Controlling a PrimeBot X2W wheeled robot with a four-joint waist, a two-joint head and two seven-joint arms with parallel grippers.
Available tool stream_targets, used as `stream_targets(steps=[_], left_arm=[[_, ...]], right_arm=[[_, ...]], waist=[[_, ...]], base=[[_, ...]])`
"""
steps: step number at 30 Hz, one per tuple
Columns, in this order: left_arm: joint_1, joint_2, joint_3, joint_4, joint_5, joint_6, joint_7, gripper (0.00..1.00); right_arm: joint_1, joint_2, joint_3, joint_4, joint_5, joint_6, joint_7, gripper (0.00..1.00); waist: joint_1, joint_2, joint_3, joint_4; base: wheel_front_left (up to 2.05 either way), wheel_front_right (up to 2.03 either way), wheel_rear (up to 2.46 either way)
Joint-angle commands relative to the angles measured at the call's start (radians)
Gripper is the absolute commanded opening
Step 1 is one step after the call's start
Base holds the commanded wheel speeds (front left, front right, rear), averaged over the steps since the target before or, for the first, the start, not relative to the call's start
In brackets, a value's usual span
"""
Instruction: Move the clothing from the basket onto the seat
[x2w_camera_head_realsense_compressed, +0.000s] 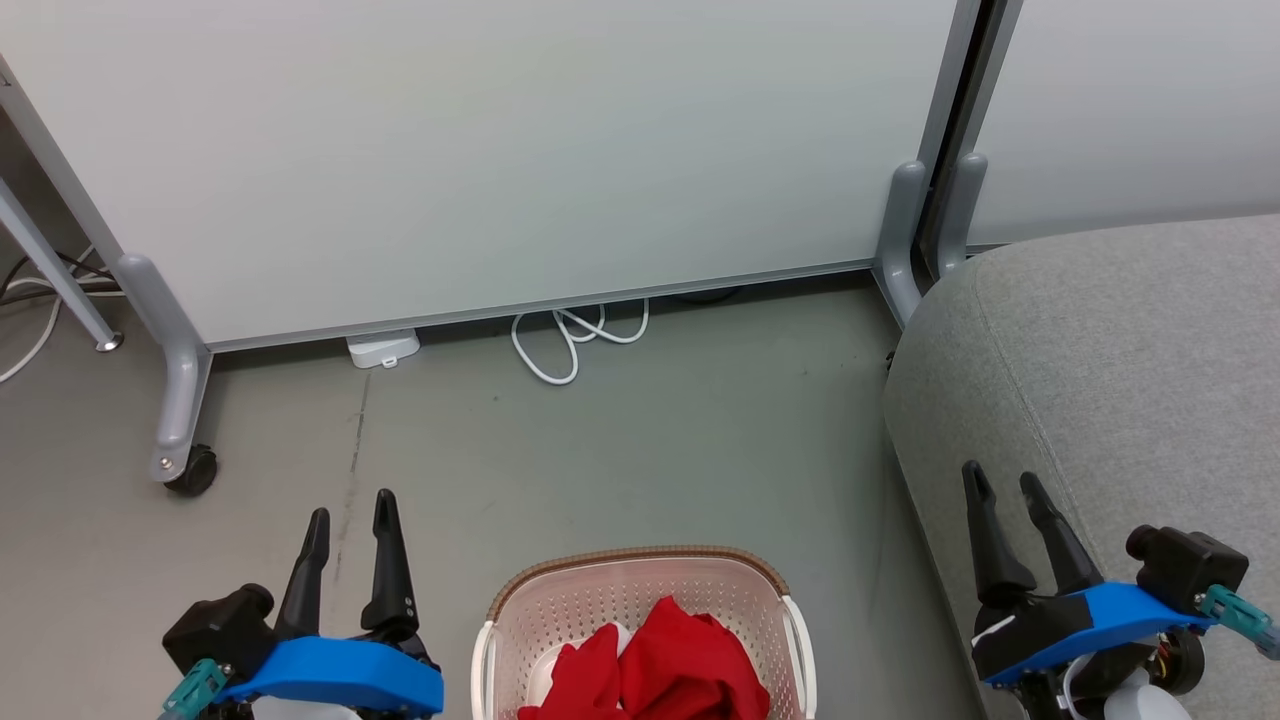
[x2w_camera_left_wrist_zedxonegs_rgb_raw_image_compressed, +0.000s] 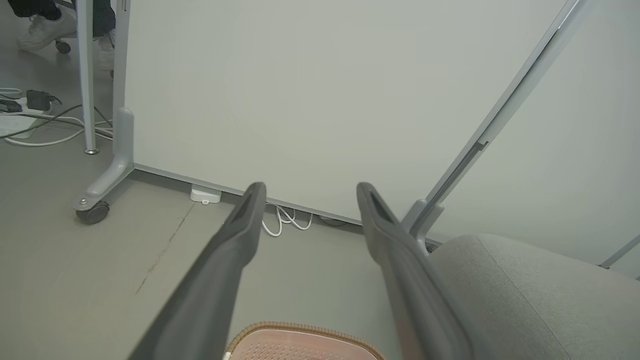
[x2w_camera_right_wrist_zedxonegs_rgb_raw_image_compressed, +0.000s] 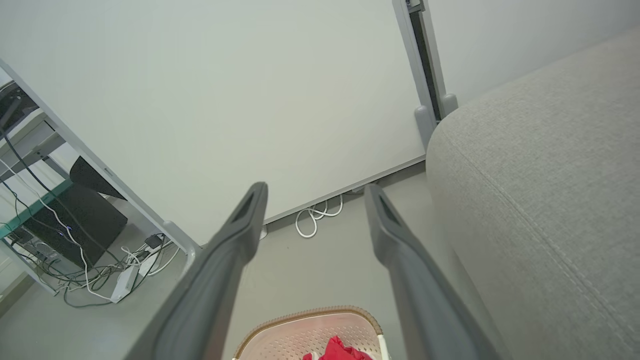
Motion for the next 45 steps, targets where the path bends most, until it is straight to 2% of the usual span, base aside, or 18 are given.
stream_targets(steps=[1, 20, 45], left_arm=[[0.001, 0.006, -0.004, -0.004, 0.026, 0.002, -0.01, 1.0], [0.013, 0.006, -0.026, 0.034, 0.16, 0.008, -0.051, 1.0], [0.013, 0.007, -0.054, 0.058, 0.246, 0.02, -0.098, 1.0]], right_arm=[[-0.011, -0.008, -0.002, -0.006, -0.028, 0.002, -0.007, 1.0], [-0.012, -0.009, -0.01, -0.009, -0.206, 0.002, -0.028, 1.0], [-0.024, -0.011, -0.018, 0.013, -0.373, 0.003, -0.067, 1.0]], waist=[[0.0, 0.0, 0.0, 0.0], [0.0, 0.0, -0.005, 0.0], [0.0, 0.0, -0.003, 0.003]], base=[[0.0, 0.0, 0.0], [0.0, 0.0, 0.0], [0.0, 0.0, 0.0]])
